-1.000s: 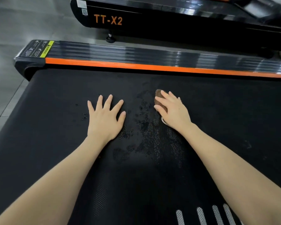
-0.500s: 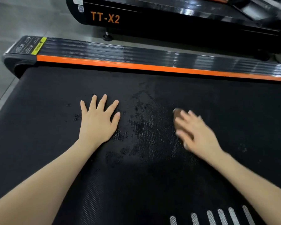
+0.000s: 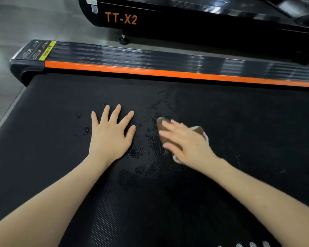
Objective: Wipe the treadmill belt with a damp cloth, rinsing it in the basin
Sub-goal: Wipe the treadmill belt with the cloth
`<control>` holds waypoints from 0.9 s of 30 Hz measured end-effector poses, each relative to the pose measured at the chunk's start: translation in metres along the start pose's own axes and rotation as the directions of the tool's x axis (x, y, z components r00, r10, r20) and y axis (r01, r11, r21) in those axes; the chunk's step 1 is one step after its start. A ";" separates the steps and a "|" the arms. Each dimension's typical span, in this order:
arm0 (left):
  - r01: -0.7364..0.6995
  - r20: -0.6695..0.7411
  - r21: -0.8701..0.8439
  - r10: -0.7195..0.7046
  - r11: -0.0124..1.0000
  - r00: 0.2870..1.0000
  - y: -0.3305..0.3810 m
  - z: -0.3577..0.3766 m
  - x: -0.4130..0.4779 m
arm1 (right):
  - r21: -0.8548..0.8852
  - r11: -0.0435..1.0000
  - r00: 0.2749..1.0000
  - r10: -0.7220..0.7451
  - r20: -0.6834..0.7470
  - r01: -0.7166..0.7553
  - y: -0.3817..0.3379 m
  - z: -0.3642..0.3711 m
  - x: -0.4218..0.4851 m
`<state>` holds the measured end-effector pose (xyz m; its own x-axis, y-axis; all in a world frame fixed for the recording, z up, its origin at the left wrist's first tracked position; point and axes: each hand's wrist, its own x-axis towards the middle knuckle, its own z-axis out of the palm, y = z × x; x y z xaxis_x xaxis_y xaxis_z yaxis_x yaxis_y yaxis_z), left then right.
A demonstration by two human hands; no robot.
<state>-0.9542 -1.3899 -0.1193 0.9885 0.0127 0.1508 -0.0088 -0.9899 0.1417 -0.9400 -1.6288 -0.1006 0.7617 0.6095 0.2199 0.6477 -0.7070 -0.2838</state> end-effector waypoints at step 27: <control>0.022 0.018 0.022 -0.023 1.000 1.000 0.002 0.000 0.001 | -0.136 0.936 0.944 0.310 -0.117 -0.324 0.006 0.042 0.182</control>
<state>-0.9536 -1.3918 -0.1190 0.9909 0.0328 0.1303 0.0166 -0.9922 0.1236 -0.7982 -1.5077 -0.1013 0.9214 0.3140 0.2289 0.3617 -0.9084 -0.2097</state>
